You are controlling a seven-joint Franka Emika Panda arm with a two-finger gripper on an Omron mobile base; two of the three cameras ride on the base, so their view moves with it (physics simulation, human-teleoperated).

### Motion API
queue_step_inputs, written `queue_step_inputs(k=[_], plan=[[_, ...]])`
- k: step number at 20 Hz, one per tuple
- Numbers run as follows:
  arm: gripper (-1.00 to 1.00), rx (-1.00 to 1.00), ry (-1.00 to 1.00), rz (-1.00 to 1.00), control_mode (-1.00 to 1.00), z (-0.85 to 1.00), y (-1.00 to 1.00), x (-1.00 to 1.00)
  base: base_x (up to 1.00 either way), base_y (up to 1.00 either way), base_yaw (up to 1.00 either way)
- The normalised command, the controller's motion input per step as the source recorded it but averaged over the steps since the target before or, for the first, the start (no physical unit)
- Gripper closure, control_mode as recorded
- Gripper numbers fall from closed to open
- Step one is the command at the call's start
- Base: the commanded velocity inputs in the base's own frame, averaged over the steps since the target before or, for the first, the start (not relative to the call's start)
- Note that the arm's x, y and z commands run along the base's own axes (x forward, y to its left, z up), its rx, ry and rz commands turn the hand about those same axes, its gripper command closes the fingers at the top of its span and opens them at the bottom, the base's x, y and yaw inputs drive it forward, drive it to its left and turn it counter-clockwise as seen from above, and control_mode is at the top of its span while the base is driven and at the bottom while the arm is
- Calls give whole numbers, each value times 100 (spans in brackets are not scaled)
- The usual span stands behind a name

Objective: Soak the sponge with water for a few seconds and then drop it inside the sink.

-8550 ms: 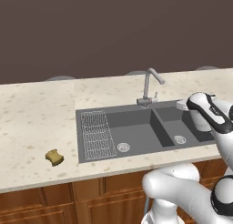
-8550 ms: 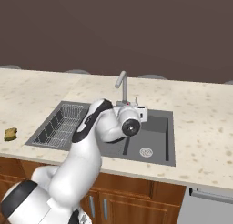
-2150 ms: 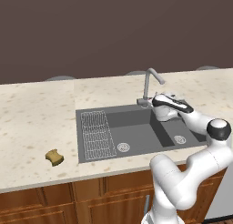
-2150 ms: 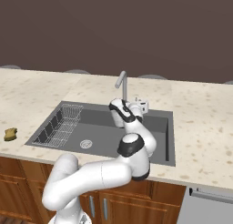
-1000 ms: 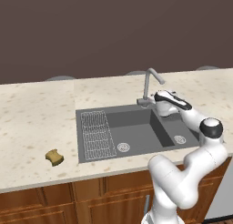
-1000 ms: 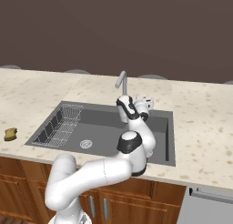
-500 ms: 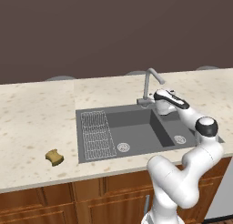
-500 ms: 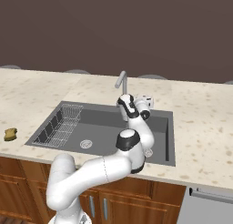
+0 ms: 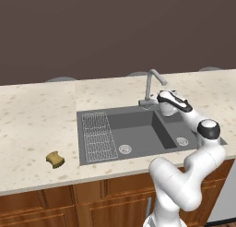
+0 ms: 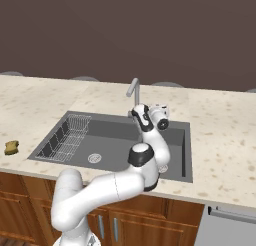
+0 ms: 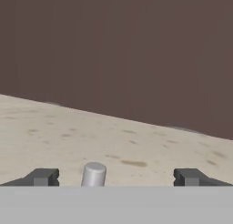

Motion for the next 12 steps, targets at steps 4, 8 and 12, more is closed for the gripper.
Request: queue_step_inputs(k=[4,8,12], plan=[[-100,0,-3,-6,-100,-20,-8,8,0,0,0],[-100,0,-2,-9,-100,-18,-24,2,0,0,0],[-100,0,-4,-14,-100,-27,-25,1,0,0,0]])
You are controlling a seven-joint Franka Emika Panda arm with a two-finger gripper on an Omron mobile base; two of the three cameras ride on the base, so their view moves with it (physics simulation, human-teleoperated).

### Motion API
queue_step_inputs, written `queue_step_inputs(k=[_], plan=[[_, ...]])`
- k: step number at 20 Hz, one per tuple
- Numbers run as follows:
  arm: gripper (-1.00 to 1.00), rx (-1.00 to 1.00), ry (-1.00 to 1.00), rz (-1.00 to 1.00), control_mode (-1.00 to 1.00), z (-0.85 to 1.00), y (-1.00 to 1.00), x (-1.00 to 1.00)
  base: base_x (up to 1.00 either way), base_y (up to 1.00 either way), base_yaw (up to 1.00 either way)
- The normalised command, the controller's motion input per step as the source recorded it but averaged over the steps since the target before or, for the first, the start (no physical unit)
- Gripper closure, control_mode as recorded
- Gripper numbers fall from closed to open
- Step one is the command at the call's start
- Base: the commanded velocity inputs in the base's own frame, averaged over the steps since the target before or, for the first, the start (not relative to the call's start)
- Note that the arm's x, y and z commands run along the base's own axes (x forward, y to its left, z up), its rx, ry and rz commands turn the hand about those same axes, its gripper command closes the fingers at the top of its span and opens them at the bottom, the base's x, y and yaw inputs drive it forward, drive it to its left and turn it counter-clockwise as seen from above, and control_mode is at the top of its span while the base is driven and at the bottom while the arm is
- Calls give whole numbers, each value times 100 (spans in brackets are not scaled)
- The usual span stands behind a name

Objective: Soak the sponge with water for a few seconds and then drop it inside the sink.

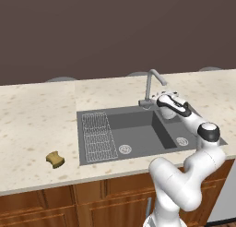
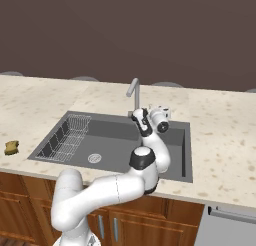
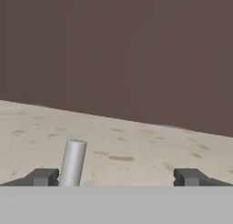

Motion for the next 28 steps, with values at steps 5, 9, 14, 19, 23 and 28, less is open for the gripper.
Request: queue_step_inputs(k=[5,9,14,19,23,28], plan=[[-100,0,0,-13,-100,-12,-16,21,0,0,0],[-100,0,0,-9,-100,-2,-25,38,0,0,0],[-100,0,-1,-9,-100,-25,-34,25,0,0,0],[-100,0,-5,-8,-100,-24,-13,4,0,0,0],[-100,0,0,0,-100,0,0,0,0,0,0],[-100,0,0,0,-100,0,0,0,0,0,0]])
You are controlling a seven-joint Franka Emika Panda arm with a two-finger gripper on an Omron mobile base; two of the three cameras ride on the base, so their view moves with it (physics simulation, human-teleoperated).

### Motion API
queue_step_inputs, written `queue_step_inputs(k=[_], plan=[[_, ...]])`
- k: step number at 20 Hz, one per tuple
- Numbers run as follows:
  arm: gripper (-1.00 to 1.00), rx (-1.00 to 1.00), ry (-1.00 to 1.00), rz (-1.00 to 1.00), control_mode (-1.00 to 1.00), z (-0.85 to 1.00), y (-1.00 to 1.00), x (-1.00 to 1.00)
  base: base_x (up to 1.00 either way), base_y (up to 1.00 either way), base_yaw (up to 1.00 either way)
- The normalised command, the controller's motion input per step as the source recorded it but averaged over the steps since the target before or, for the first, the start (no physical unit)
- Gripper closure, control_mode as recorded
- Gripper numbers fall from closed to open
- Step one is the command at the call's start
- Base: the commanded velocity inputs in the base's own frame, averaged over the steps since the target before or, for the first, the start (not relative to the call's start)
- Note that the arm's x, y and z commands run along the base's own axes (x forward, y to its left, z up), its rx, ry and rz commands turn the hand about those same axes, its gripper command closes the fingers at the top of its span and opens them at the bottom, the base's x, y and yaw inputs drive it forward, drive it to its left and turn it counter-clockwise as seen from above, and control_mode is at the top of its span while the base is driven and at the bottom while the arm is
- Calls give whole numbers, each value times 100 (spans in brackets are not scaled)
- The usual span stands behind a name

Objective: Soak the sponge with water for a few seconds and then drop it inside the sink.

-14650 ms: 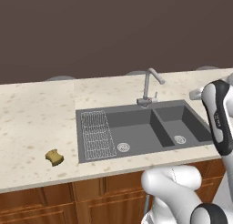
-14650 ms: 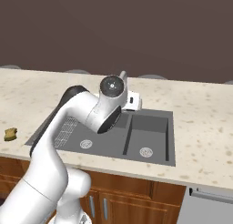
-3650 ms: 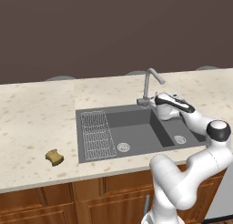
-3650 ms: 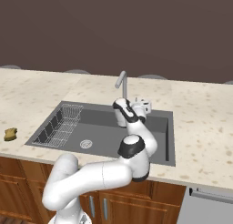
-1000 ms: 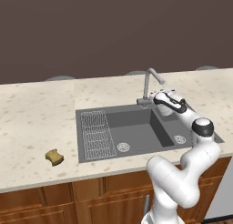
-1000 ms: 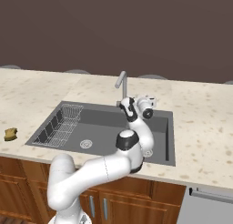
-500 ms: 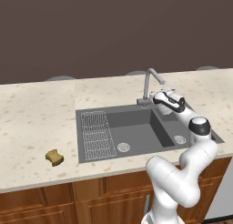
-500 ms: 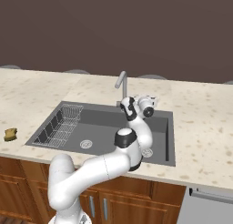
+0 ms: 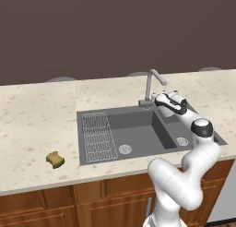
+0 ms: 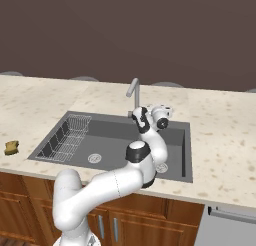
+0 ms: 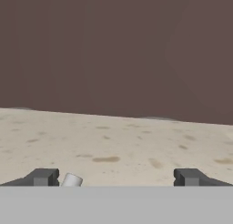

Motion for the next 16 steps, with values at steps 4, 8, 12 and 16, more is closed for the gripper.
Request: queue_step_inputs(k=[4,8,12,16], plan=[[-100,0,0,0,-100,0,0,0,0,0,0],[-100,0,0,0,-100,-1,0,0,0,0,0],[-100,0,0,0,-100,-21,-1,0,0,0,0],[-100,-3,0,0,-100,-18,-8,0,0,0,0]])
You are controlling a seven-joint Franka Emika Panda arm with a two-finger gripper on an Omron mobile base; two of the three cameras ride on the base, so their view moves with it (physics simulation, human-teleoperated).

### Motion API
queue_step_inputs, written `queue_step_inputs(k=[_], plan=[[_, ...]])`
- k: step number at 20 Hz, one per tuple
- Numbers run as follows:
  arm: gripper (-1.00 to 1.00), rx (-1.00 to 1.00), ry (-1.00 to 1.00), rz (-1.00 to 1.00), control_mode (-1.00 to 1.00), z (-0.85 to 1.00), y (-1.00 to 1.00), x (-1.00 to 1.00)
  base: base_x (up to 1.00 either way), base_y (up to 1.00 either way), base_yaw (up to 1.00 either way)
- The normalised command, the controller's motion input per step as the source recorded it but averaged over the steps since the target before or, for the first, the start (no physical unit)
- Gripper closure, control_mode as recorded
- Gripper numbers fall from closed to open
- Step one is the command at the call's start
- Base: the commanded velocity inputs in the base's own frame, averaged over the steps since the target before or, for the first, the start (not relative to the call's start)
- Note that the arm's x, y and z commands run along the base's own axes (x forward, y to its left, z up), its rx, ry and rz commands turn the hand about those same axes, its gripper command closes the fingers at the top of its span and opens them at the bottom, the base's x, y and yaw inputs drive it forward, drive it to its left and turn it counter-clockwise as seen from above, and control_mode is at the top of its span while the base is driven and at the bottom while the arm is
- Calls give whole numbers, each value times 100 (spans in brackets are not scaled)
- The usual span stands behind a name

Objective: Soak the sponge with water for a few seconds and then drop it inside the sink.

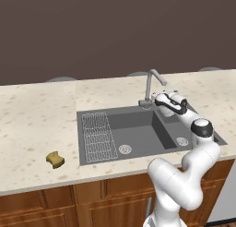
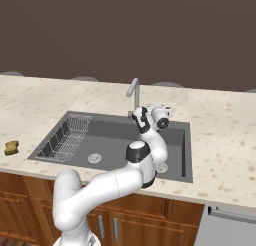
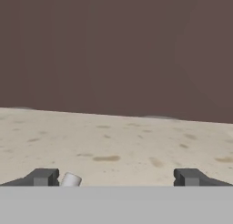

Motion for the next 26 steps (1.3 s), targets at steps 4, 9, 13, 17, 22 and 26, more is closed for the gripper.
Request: queue_step_inputs(k=[4,9,13,17,22,26], plan=[[-100,-4,0,0,-100,-20,-8,0,0,0,0],[-100,-8,0,0,-100,-28,-18,0,0,0,0],[-100,-10,0,0,-100,-32,-24,0,0,0,0],[-100,-13,0,-4,-100,-40,-36,0,0,0,0],[-100,-13,0,-7,-100,-50,-47,0,0,0,0],[-100,-12,0,-7,-100,-51,-54,0,0,0,0]])
